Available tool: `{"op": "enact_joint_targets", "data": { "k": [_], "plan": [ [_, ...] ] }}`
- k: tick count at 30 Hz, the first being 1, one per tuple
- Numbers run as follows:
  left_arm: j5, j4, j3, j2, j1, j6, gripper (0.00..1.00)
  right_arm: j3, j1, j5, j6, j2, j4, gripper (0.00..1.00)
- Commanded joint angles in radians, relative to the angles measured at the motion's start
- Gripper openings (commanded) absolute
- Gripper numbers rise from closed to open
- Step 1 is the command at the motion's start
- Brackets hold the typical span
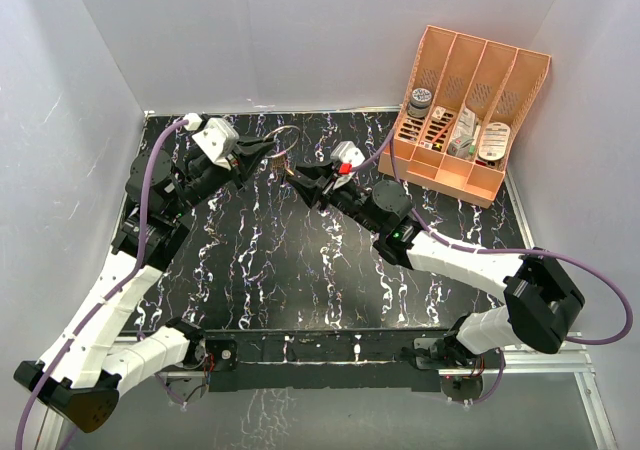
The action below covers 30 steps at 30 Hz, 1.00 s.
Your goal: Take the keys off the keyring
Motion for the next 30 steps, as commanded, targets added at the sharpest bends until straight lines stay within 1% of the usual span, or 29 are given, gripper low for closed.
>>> {"op": "enact_joint_targets", "data": {
  "k": [1,10,13,15,16,17,21,30],
  "plan": [
    [0.013,0.068,-0.008,-0.033,-0.004,-0.015,0.00,0.046,0.005,0.005,0.004,-0.019,0.021,0.34],
    [0.016,0.073,-0.014,-0.035,-0.004,-0.023,0.00,0.075,0.005,0.006,-0.009,-0.001,0.019,0.32],
    [0.012,0.074,-0.017,-0.033,-0.004,-0.024,0.00,0.086,0.005,0.002,-0.011,0.002,0.017,0.22],
    [0.009,0.077,-0.020,-0.033,-0.004,-0.024,0.00,0.094,0.005,-0.004,-0.011,0.002,0.009,0.12],
    [0.005,0.077,-0.021,-0.032,-0.004,-0.021,0.00,0.097,0.005,-0.004,-0.011,0.002,0.001,0.03],
    [-0.001,0.076,-0.022,-0.033,-0.004,-0.017,0.00,0.102,0.005,-0.004,-0.011,-0.001,-0.012,0.00],
    [-0.046,0.074,-0.027,-0.041,-0.004,0.005,0.00,0.095,0.006,0.010,-0.015,-0.040,-0.090,0.00],
    [-0.152,0.089,-0.034,-0.059,-0.004,0.055,0.00,0.071,0.007,0.067,-0.031,-0.232,-0.342,0.00]
  ]
}}
